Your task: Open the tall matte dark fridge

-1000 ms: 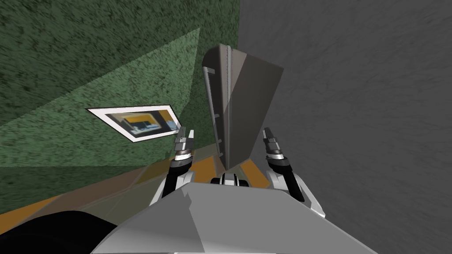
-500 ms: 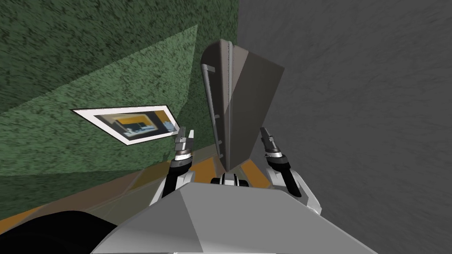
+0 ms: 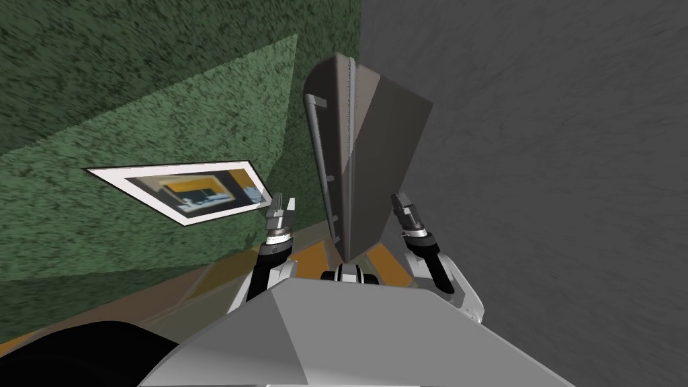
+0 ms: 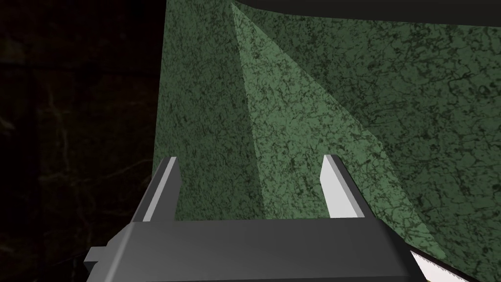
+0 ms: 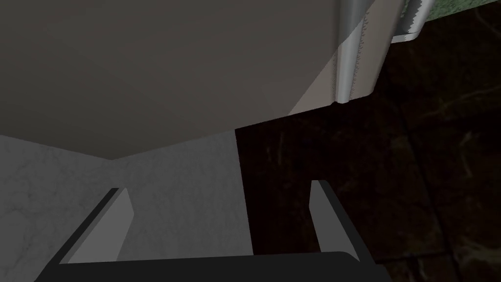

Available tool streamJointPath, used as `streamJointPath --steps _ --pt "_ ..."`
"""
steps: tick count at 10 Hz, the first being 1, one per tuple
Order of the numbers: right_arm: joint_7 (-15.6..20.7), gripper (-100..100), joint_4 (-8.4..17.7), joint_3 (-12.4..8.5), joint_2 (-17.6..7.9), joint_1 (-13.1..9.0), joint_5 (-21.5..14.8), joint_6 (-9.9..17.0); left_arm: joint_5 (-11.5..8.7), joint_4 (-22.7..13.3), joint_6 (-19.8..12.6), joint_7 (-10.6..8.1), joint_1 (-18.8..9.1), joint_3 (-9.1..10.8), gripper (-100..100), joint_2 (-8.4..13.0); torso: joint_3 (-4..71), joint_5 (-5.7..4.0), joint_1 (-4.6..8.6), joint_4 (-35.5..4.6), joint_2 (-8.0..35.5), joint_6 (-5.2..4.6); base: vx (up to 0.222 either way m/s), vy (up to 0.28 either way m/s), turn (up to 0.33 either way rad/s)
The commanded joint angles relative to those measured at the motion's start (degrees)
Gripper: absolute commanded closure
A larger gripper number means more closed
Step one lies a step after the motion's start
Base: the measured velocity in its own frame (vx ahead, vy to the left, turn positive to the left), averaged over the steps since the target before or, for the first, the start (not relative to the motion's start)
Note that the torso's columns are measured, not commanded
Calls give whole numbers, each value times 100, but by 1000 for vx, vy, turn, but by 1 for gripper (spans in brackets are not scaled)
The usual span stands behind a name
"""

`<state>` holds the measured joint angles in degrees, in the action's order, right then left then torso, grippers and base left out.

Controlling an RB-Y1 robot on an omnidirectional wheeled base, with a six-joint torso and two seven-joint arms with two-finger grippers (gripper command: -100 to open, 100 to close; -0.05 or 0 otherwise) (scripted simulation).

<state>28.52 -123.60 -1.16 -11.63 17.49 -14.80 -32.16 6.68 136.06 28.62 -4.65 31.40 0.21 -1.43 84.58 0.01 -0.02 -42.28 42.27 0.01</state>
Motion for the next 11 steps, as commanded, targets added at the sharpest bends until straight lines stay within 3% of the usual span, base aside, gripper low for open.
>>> streamJointPath --steps 1,2,4,7,9,10,11 --pt "448 -100 89 -41 -37 -162 -225 -50 0 0 0 0 0 0 0 0 3 2 -7 1 -4 0 32 52 -37" --pt "611 -100 164 -77 -65 -296 -426 -98 0 0 0 0 0 0 0 0 0 1 -2 0 0 0 31 58 -70" --pt "855 -100 164 -77 -65 -296 -426 -98 0 0 0 0 0 0 0 0 -2 -1 6 -1 4 0 21 32 -14" --pt "1379 -100 329 -154 -110 -569 -836 -194 0 0 0 0 0 0 0 0 0 0 -1 0 -1 0 28 48 -60" --pt "1602 -100 329 -154 -110 -569 -836 -194 0 0 0 0 0 0 0 0 0 1 -2 0 0 0 18 43 -8" --pt "1825 -100 420 -194 -127 -708 -1043 -241 0 0 0 0 0 0 0 0 -4 -3 11 -2 7 0 17 46 -49" --pt "1973 -100 420 -194 -127 -708 -1043 -241 0 0 0 0 0 0 0 0 -3 -2 4 -1 3 -1 15 46 -40"
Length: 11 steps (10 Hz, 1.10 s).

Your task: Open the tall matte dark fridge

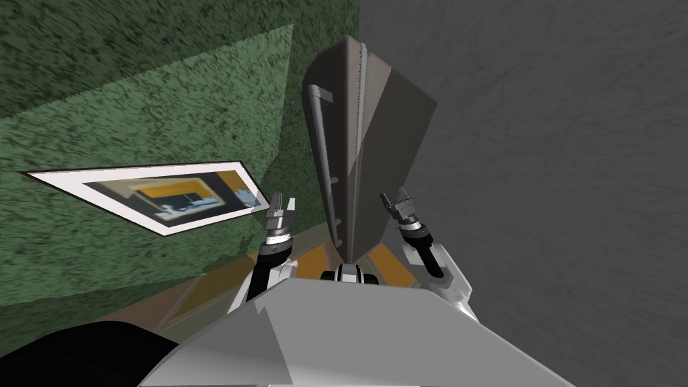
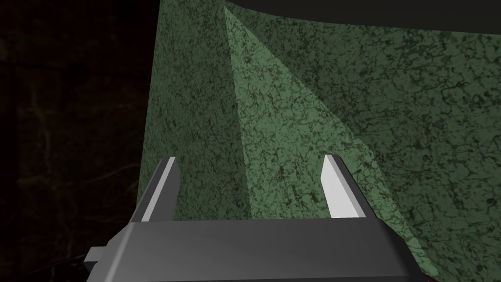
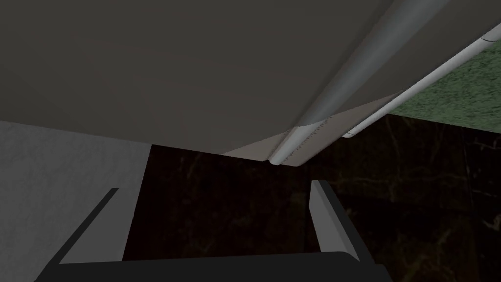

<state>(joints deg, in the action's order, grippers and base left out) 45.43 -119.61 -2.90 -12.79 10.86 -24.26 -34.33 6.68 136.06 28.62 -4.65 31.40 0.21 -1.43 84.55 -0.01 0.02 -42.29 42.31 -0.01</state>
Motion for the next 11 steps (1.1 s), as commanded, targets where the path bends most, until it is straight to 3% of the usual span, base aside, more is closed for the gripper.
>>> streamJointPath --steps 1,3,6,7,8,10,11 --pt "450 -100 118 -61 -25 -184 -304 -71 0 0 0 0 0 0 0 0 1 1 -1 1 0 0 15 52 -61" --pt "649 -100 118 -61 -25 -184 -304 -71 0 0 0 0 0 0 0 0 1 2 -4 1 -1 1 9 43 -8" --pt "1180 -100 329 -146 -42 -464 -717 -163 0 0 0 0 0 0 0 0 1 2 -4 1 -1 1 11 60 -38" --pt "1344 -100 329 -146 -42 -464 -717 -163 0 0 0 0 0 0 0 0 3 4 -11 2 -5 1 13 66 -22" --pt "1508 -100 442 -190 -45 -602 -921 -208 0 0 0 0 0 0 0 0 3 2 -3 1 -3 1 1 77 -26" --pt "1713 -100 442 -190 -45 -602 -921 -208 0 0 0 0 0 0 0 0 -1 0 4 0 2 0 -1 40 -10" --pt "1944 -100 558 -234 -44 -740 -1123 -251 0 0 0 0 0 0 0 0 0 -3 13 0 0 0 5 41 -28"
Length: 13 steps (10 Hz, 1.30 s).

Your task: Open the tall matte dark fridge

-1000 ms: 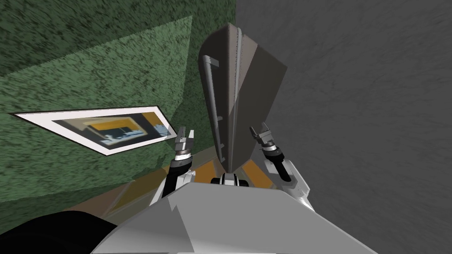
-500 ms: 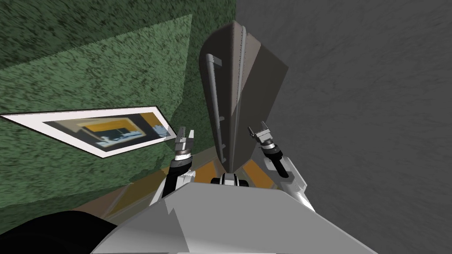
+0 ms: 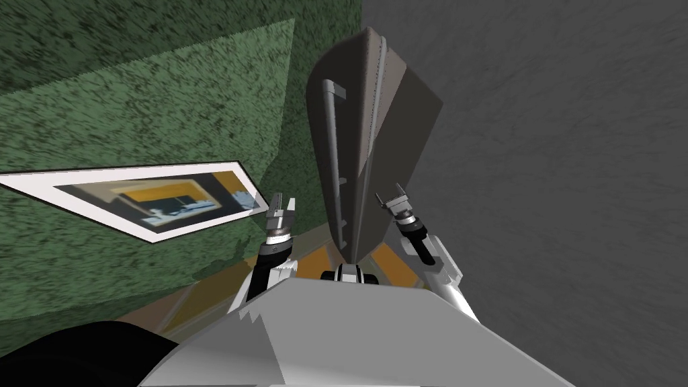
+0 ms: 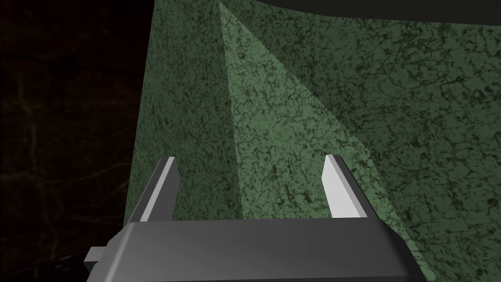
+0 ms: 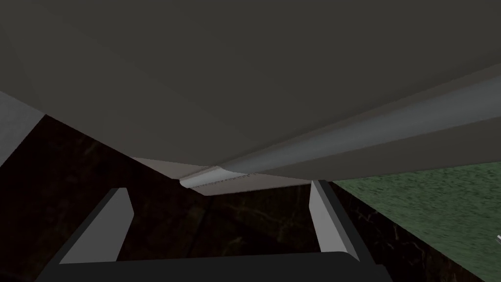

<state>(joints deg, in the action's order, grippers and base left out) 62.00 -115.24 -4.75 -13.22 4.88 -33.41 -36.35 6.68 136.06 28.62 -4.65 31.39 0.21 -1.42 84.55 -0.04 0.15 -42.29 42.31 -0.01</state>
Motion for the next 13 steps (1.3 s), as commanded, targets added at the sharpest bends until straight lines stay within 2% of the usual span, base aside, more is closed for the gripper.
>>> streamJointPath --steps 1,2,3,4,5,6,7,10,13 --pt "396 -100 122 -48 0 -141 -208 -49 0 0 0 0 0 0 0 0 2 3 -12 1 -4 0 -1 49 -18" --pt "575 -100 240 -92 7 -277 -407 -92 0 0 0 0 0 0 0 0 2 5 -18 1 -3 1 -6 85 -23" --pt "726 -100 240 -92 7 -277 -407 -92 0 0 0 0 0 -1 0 -1 2 8 -31 1 -2 1 -1 74 -13" --pt "899 -100 359 -136 20 -410 -603 -134 0 0 0 0 0 0 0 0 2 7 -21 1 -2 0 -15 79 -18" --pt "1048 -100 359 -136 20 -410 -603 -134 0 0 0 0 0 -1 0 -1 0 5 -18 0 1 1 -12 63 -11" --pt "1222 -100 477 -180 41 -540 -793 -175 0 0 0 0 0 0 0 0 0 3 -9 0 0 0 -7 59 -29" --pt "1359 -100 477 -180 41 -540 -793 -175 0 0 0 0 0 0 0 0 9 5 -17 5 -13 11 -12 49 -21" --pt "1840 -100 704 -265 110 -787 -1156 -253 0 0 0 0 0 0 0 0 36 20 -55 20 -51 27 -23 57 -18" --pt "2218 -100 812 -306 159 -903 -1327 -290 0 0 0 0 0 0 0 0 68 29 -84 37 -98 53 -25 61 -16"
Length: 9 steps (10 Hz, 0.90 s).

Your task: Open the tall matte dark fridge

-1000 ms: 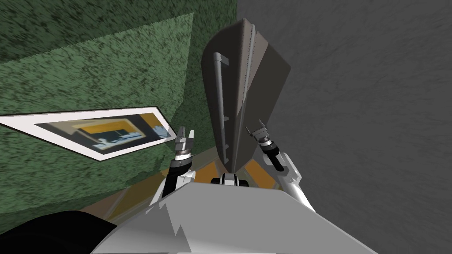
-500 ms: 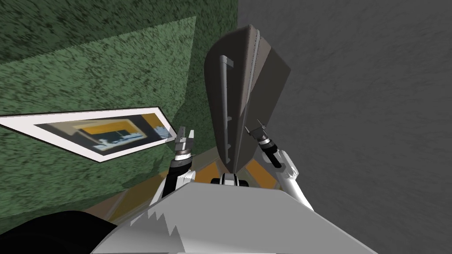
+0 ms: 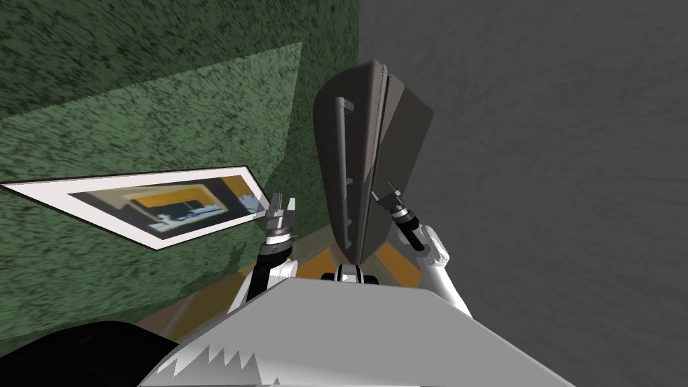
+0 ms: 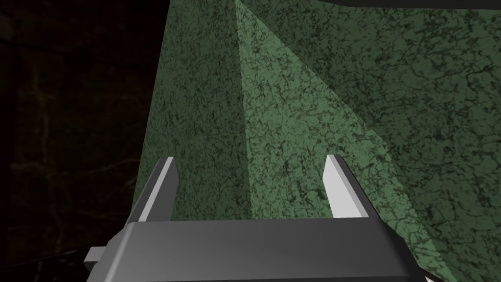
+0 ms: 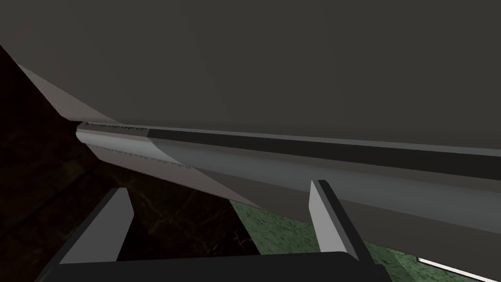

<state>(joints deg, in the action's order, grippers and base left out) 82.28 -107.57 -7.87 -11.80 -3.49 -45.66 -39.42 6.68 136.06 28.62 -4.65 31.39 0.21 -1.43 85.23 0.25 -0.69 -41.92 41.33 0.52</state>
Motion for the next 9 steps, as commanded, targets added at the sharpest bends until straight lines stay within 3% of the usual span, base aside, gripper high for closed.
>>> streamJointPath --steps 1,5,9 --pt "407 -100 147 -35 74 -176 -263 -18 0 0 0 0 0 0 0 0 8 3 -2 1 -12 3 -22 55 -15" --pt "912 -100 335 -107 219 -374 -556 -83 0 0 0 0 0 0 0 0 44 22 -56 14 -60 42 -26 58 -14" --pt "1596 -100 623 -221 658 -673 -997 -182 0 0 0 0 0 0 0 0 79 40 -100 17 -105 84 -43 75 -9"
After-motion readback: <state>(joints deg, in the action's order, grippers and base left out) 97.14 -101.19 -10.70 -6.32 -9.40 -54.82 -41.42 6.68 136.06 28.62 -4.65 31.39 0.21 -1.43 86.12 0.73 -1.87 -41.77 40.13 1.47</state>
